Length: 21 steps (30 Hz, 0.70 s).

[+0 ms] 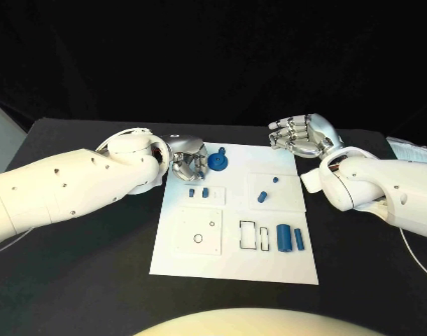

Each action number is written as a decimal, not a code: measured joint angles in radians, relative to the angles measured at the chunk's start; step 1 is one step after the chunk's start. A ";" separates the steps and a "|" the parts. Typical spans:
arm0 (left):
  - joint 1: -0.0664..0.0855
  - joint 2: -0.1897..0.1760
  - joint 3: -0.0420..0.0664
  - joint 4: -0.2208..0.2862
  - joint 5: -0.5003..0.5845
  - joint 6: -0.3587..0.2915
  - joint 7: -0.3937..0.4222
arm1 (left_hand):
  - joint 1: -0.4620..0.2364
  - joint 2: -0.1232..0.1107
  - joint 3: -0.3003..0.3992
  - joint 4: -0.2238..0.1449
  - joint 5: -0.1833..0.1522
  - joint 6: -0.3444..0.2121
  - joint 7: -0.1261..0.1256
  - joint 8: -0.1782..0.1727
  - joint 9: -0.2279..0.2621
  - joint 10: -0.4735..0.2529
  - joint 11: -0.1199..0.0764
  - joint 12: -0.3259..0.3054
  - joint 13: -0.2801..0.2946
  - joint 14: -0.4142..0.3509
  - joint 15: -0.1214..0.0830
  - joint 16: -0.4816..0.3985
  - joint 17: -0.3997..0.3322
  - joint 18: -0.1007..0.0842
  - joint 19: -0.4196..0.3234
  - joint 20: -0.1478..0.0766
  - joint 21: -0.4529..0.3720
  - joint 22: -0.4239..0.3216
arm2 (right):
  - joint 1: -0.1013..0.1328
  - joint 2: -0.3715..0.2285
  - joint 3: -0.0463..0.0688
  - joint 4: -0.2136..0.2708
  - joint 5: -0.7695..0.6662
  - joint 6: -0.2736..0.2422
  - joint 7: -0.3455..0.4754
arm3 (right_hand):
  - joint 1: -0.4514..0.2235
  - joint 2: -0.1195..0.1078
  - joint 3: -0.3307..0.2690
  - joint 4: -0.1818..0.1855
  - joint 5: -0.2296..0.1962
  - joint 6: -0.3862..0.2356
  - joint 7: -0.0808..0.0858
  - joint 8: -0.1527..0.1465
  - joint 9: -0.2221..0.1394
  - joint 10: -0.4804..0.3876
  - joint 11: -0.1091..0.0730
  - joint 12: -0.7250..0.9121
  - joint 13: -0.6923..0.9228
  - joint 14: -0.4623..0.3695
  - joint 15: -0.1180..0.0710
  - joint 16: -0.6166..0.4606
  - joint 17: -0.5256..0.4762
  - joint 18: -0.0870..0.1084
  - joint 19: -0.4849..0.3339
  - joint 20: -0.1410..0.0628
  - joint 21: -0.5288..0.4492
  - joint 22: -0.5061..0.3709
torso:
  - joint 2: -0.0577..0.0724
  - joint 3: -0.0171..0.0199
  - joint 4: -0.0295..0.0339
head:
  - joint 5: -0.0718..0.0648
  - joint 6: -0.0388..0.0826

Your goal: Assemble the parts on the task board

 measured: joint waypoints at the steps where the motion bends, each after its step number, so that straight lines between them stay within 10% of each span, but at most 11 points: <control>1: 0.000 0.000 0.000 0.001 0.000 0.003 0.000 | 0.000 0.000 0.000 0.000 0.000 0.000 0.000 0.000 0.000 0.000 0.000 0.000 0.000 0.000 0.000 0.000 0.000 0.000 0.000 0.000 0.000 0.000 | 0.000 0.000 0.000 0.000 0.000 0.000 0.000 | 0.000 0.000 0.000 0.000 0.000 0.000 0.000 0.000 0.000 0.000 0.000 0.000 0.000 0.000 0.000 0.000 0.000 0.000 0.000 0.000 0.000 0.000 | 0.000 -0.0001 0.0001 | 0.000 0.000; 21: 0.000 0.009 -0.002 -0.003 -0.002 0.022 -0.001 | 0.000 0.000 0.000 0.000 0.000 0.000 0.000 -0.004 0.001 0.003 0.004 -0.005 0.001 0.000 0.000 0.000 -0.007 0.000 0.000 0.000 0.000 -0.001 | 0.000 0.001 0.000 -0.001 0.000 0.000 0.000 | 0.000 0.000 0.000 0.000 0.000 0.000 0.000 0.000 0.000 0.000 0.000 0.000 0.000 0.000 0.000 0.000 0.000 0.000 0.000 0.000 0.000 0.000 | 0.000 -0.0002 -0.0001 | 0.000 -0.004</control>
